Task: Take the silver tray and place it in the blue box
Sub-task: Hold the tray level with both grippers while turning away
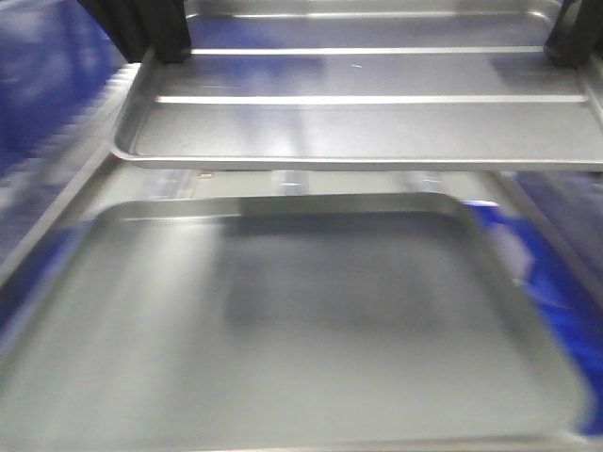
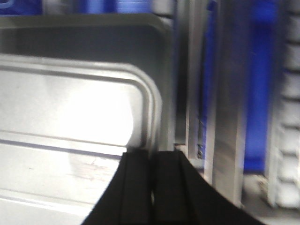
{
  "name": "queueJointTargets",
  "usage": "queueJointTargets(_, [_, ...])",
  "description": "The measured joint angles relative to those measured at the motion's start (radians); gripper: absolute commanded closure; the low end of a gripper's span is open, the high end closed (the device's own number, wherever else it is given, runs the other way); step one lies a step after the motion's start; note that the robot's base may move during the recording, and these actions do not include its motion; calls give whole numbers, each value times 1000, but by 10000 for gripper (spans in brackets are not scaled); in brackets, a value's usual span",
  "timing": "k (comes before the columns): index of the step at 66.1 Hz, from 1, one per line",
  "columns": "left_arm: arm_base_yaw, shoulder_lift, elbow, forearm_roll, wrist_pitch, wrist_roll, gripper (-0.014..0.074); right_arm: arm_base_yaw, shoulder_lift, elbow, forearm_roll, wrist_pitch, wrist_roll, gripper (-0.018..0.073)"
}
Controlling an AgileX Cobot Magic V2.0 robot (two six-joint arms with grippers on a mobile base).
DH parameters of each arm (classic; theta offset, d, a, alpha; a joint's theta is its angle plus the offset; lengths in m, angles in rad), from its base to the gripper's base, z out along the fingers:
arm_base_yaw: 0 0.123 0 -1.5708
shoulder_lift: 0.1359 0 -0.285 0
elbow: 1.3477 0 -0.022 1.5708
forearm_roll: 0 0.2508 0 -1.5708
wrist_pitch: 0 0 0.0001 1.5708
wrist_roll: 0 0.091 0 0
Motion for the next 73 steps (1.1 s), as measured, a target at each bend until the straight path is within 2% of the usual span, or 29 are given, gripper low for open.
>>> queueJointTargets(73, [0,0,0,-2,0,0,701,0,0,0,-2,4,0,501])
